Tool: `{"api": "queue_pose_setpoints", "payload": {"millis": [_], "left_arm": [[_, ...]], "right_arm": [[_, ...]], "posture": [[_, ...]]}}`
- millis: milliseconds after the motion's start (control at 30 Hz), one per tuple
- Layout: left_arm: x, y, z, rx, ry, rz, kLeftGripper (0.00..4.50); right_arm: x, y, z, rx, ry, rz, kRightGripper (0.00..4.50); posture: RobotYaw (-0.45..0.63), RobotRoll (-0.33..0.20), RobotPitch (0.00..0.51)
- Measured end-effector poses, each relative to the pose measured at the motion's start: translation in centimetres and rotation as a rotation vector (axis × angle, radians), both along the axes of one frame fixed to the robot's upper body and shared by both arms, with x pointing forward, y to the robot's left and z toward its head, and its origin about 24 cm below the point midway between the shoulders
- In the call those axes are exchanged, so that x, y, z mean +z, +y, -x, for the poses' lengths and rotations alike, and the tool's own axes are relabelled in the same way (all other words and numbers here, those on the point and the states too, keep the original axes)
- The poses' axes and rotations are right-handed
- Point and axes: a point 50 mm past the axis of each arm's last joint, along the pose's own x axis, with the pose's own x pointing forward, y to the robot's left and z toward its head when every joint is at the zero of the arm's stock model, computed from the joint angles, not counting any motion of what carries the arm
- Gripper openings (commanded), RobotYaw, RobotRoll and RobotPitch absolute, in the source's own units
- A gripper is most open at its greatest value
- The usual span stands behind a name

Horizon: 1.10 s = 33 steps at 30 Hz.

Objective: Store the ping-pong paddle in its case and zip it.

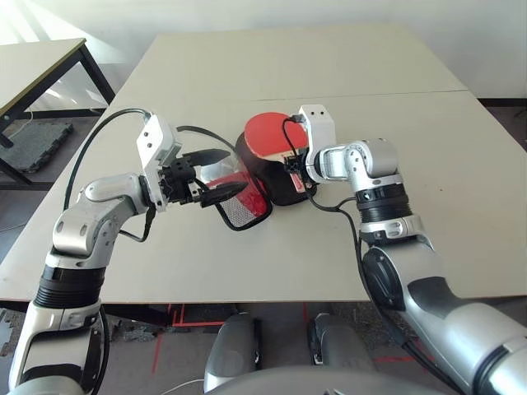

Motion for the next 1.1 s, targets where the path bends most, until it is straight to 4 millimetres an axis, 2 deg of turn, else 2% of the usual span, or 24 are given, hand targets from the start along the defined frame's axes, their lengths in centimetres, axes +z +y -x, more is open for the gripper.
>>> {"api": "queue_pose_setpoints", "payload": {"millis": [233,833,967,1100], "left_arm": [[0.0,-0.1,0.1,-0.002,0.006,0.000,4.50],[0.0,-0.1,0.1,-0.003,0.008,-0.001,4.50],[0.0,-0.1,0.1,-0.003,0.008,-0.001,4.50],[0.0,-0.1,0.1,-0.003,0.009,-0.001,4.50]], "right_arm": [[-0.8,0.3,-0.2,-0.015,0.014,0.002,1.06],[-1.4,0.8,-0.3,-0.047,0.008,-0.001,1.06],[-1.4,0.8,-0.3,-0.039,0.014,-0.010,2.38],[-0.2,0.2,-0.4,-0.032,-0.014,-0.024,3.79]], "posture": [[0.17,0.000,0.037],[0.16,0.000,0.037],[0.16,0.000,0.037],[0.16,0.000,0.036]]}}
